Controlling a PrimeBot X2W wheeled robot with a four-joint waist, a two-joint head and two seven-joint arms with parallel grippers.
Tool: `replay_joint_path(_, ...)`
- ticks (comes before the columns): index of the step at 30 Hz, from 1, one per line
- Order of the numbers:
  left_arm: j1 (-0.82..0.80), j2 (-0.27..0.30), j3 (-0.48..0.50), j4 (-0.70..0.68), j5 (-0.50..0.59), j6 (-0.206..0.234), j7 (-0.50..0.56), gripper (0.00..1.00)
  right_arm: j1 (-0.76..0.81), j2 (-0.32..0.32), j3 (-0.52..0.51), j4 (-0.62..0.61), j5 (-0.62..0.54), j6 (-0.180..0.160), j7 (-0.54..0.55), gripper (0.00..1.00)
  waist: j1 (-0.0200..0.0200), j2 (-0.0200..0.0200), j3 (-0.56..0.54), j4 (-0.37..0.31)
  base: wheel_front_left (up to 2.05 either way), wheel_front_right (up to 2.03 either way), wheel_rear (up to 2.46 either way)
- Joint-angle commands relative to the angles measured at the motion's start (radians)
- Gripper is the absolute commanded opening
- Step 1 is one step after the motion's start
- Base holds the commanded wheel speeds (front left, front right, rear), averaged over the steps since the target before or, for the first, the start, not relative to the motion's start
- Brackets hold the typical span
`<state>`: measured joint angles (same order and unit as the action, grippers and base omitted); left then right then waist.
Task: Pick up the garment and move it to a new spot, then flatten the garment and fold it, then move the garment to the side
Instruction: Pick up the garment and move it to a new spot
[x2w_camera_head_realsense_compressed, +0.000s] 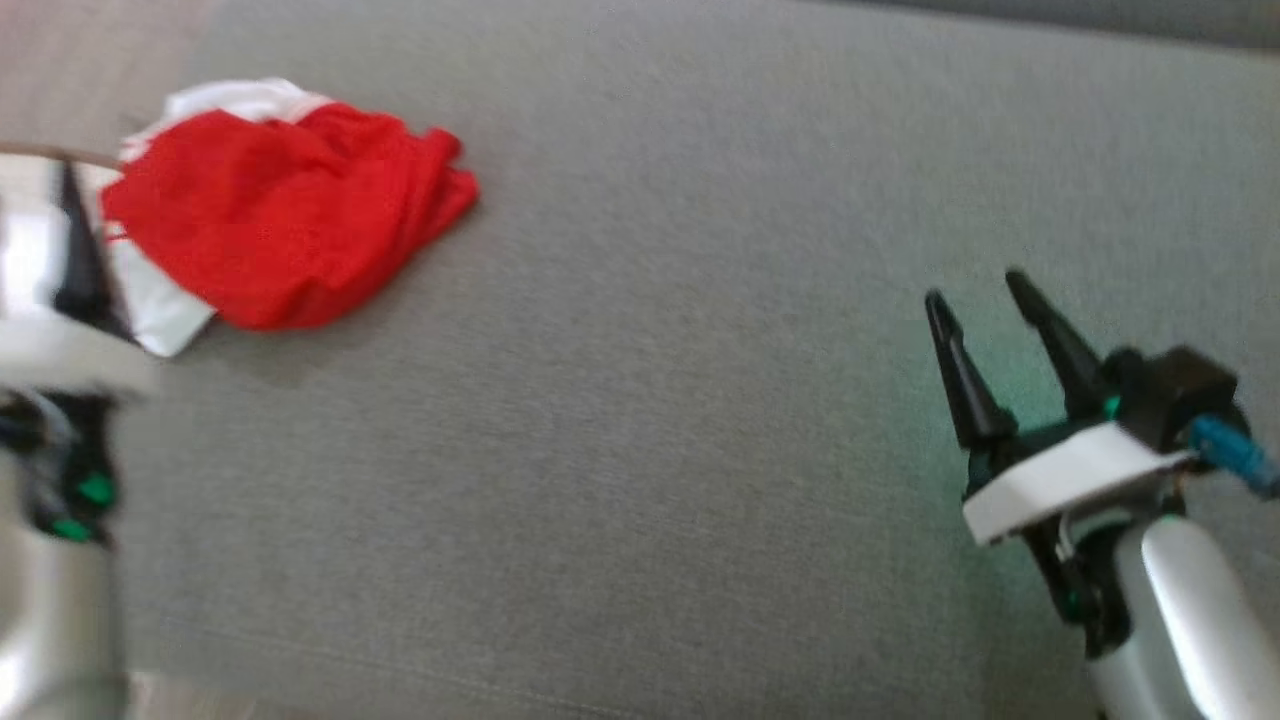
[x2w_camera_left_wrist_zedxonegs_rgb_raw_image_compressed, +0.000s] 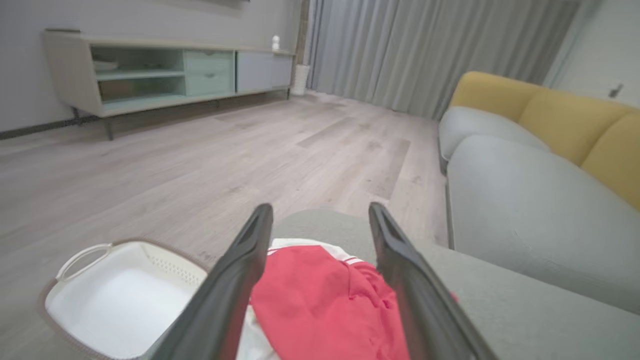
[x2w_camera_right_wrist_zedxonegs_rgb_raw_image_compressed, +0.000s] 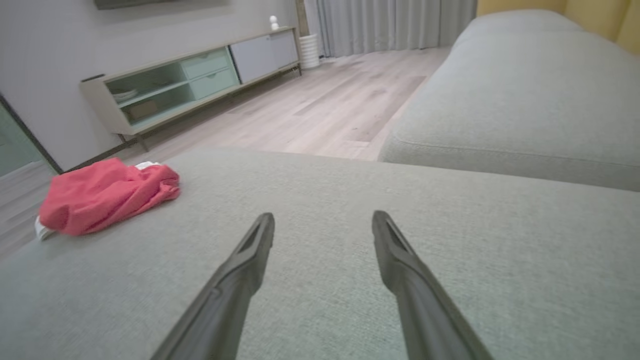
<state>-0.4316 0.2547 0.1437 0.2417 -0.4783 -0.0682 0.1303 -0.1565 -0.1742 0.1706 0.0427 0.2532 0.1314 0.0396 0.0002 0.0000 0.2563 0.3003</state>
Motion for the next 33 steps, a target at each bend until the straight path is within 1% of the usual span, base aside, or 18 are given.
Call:
replay_joint_path(1,-0.058,0.065,0.056,-0.005,-0.021,0.008,0.032,1.0,-0.039,-0.02,0.024,-0.049,-0.011,-0.001,0.005,1.0,-0.0002,0.0,0.09,-0.069,0.0,0.0,0.0)
replay_joint_path(3,-0.107,0.105,0.082,0.042,-0.041,0.02,0.083,1.0,-0.058,-0.026,0.026,-0.074,-0.019,-0.001,0.016,1.0,-0.0002,0.0,0.141,-0.102,0.0,0.0,0.0)
replay_joint_path(7,-0.177,0.157,0.11,0.147,-0.081,0.032,0.177,1.0,-0.082,-0.04,0.02,-0.123,-0.033,-0.001,0.035,1.0,-0.0002,0.0,0.227,-0.16,0.0,0.0,0.0)
replay_joint_path(11,-0.221,0.199,0.112,0.249,-0.086,0.068,0.272,1.0,-0.102,-0.049,0.013,-0.165,-0.044,-0.001,0.044,1.0,-0.0002,0.0,0.291,-0.208,0.0,0.0,0.0)
replay_joint_path(16,-0.244,0.22,0.099,0.367,-0.075,0.13,0.374,1.0,-0.111,-0.039,0.015,-0.198,-0.047,-0.001,0.04,1.0,-0.0002,0.0,0.324,-0.246,0.0,0.0,0.0)
replay_joint_path(18,-0.249,0.214,0.099,0.414,-0.081,0.163,0.427,1.0,-0.112,-0.037,0.015,-0.197,-0.046,-0.001,0.037,1.0,-0.0002,0.0,0.322,-0.255,0.0,0.0,0.0)
replay_joint_path(19,-0.246,0.209,0.092,0.435,-0.083,0.17,0.46,1.0,-0.112,-0.035,0.014,-0.193,-0.045,-0.001,0.034,1.0,-0.0002,0.0,0.317,-0.259,0.0,0.0,0.0)
replay_joint_path(20,-0.245,0.206,0.091,0.45,-0.088,0.178,0.483,0.75,-0.111,-0.034,0.012,-0.191,-0.045,-0.001,0.032,1.0,-0.0002,0.0,0.312,-0.262,0.0,0.0,0.0)
replay_joint_path(21,-0.242,0.204,0.089,0.462,-0.09,0.183,0.499,0.41,-0.11,-0.034,0.011,-0.187,-0.046,-0.001,0.03,1.0,-0.0002,0.0,0.304,-0.264,0.0,0.0,0.0)
replay_joint_path(22,-0.238,0.204,0.087,0.467,-0.091,0.183,0.507,0.0,-0.109,-0.032,0.01,-0.185,-0.045,-0.001,0.026,1.0,-0.0002,0.0,0.296,-0.266,0.0,0.0,0.0)
replay_joint_path(24,-0.231,0.206,0.088,0.465,-0.091,0.183,0.493,0.0,-0.106,-0.028,0.008,-0.178,-0.047,-0.001,0.021,1.0,-0.0002,0.0,0.275,-0.266,0.0,0.0,0.0)
replay_joint_path(26,-0.227,0.215,0.093,0.449,-0.086,0.178,0.458,0.0,-0.102,-0.027,0.004,-0.165,-0.044,-0.001,0.015,1.0,-0.0002,0.0,0.247,-0.264,0.0,0.0,0.0)
replay_joint_path(29,-0.225,0.241,0.093,0.415,-0.07,0.164,0.401,0.0,-0.09,-0.02,0.004,-0.138,-0.035,-0.001,0.0,1.0,-0.0002,0.0,0.186,-0.264,0.0,0.0,0.0)
replay_joint_path(32,-0.234,0.266,0.084,0.367,-0.057,0.143,0.369,0.0,-0.072,-0.006,0.007,-0.105,-0.02,-0.001,-0.017,1.0,-0.0002,0.0,0.109,-0.27,0.0,0.0,0.0)
replay_joint_path(33,-0.234,0.266,0.084,0.367,-0.057,0.143,0.369,0.0,-0.072,-0.006,0.007,-0.105,-0.02,-0.001,-0.017,1.0,-0.0002,0.0,0.109,-0.27,0.0,0.0,0.0)
